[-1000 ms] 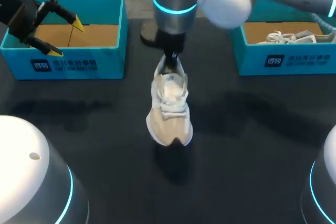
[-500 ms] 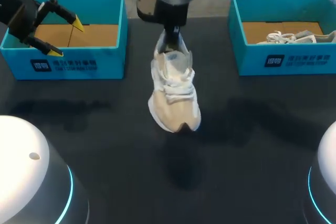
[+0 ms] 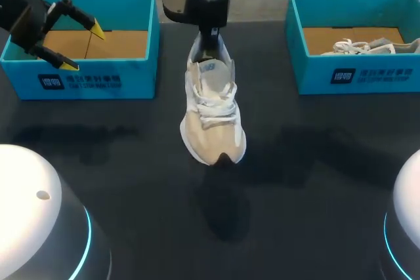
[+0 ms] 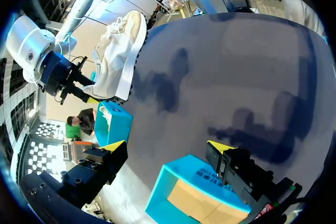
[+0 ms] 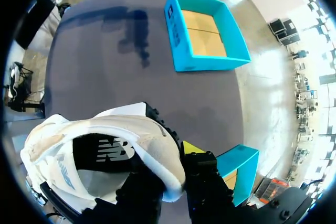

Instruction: Take the shoe out of the shoebox, open the shoe tongue, remove and reinsert the insole, then place the shoe into the shoebox

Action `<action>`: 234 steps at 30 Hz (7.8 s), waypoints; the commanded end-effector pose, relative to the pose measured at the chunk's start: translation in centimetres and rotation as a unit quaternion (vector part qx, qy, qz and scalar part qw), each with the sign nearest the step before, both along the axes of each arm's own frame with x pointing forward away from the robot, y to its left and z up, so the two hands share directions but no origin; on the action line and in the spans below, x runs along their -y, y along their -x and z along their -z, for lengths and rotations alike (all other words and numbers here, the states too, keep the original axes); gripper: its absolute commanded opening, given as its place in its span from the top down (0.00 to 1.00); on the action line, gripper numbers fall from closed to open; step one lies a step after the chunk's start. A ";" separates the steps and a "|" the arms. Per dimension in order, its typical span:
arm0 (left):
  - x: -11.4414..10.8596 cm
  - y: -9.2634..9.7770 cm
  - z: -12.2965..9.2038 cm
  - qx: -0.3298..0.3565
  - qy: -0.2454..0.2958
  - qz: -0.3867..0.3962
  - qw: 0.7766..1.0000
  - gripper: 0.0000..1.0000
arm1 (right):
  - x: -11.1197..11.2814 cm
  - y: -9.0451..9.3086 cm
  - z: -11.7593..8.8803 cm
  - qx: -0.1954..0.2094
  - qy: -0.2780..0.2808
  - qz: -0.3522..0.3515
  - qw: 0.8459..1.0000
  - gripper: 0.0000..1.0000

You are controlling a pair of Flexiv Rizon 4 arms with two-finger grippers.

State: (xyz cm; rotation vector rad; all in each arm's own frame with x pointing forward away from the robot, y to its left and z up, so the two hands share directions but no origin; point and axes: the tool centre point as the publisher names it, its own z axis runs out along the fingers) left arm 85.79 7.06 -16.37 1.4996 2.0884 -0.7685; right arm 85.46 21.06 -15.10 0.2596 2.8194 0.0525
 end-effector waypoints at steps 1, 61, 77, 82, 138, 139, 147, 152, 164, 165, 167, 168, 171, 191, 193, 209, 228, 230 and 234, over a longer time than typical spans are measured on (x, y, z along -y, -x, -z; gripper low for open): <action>0.0 -0.1 0.0 0.000 -0.002 0.001 1.000 0.00 | 0.0 0.0 -0.1 -0.001 0.000 0.000 1.000 1.00; 0.0 -0.1 0.0 0.000 -0.002 0.001 1.000 0.00 | 24.3 -20.2 -1.5 0.041 0.076 -0.013 0.996 1.00; 0.0 -0.1 0.0 0.000 -0.002 0.001 1.000 0.00 | 28.0 -24.9 -0.4 0.045 0.073 -0.037 0.996 1.00; 0.0 -0.1 0.0 0.000 -0.002 0.001 1.000 0.00 | 28.1 -25.4 -0.4 0.044 0.085 -0.036 0.995 1.00; 0.0 -0.1 0.0 0.000 -0.002 0.001 1.000 0.00 | 48.8 -32.2 2.3 0.013 0.117 0.085 0.989 1.00; 0.0 -0.1 0.0 0.000 -0.002 0.001 1.000 0.00 | 49.2 -32.3 2.4 0.011 0.116 0.092 0.989 1.00; 0.0 -0.1 0.0 0.000 -0.002 0.001 1.000 0.00 | 50.7 -32.5 2.2 0.017 0.114 0.154 0.981 1.00; 0.0 -0.1 0.0 0.000 -0.002 0.001 1.000 0.00 | 51.5 -32.1 2.1 0.023 0.106 0.268 0.957 1.00; 0.0 -0.1 0.0 0.000 -0.002 0.001 1.000 0.00 | 53.2 -31.4 3.3 0.014 0.121 0.568 0.814 1.00; 0.0 -0.1 0.0 0.000 -0.002 0.001 1.000 0.00 | 53.3 -31.3 3.4 0.012 0.121 0.575 0.809 1.00; 0.0 -0.1 0.0 0.000 -0.002 0.001 1.000 0.00 | 53.7 -31.2 3.5 0.010 0.112 0.610 0.784 1.00; 0.0 -0.1 0.0 0.000 -0.002 0.001 1.000 0.00 | 53.9 -31.2 3.5 0.009 0.103 0.621 0.777 1.00; 0.0 -0.1 0.0 0.000 -0.002 0.001 1.000 0.00 | 54.0 -31.3 3.6 0.010 0.095 0.636 0.766 1.00; 0.0 -0.1 0.0 0.000 -0.002 0.001 1.000 0.00 | 54.1 -31.5 3.6 0.011 0.090 0.628 0.773 1.00; 0.0 -0.1 0.0 0.000 -0.002 0.001 1.000 0.00 | 54.1 -31.5 3.6 0.011 0.090 0.628 0.773 1.00; 0.0 -0.1 0.0 0.000 -0.002 0.001 1.000 0.00 | 54.3 -31.5 3.7 0.019 0.055 0.677 0.734 1.00; 0.0 -0.1 0.0 0.000 -0.002 0.001 1.000 0.00 | 55.8 -30.8 4.7 0.050 0.034 0.716 0.696 1.00; 0.0 -0.1 0.0 0.000 -0.002 0.001 1.000 0.00 | 55.9 -30.7 5.1 0.054 0.031 0.719 0.692 1.00; 0.0 -0.1 0.0 0.000 -0.002 0.001 1.000 0.00 | 56.1 -30.5 5.9 0.065 0.031 0.723 0.687 1.00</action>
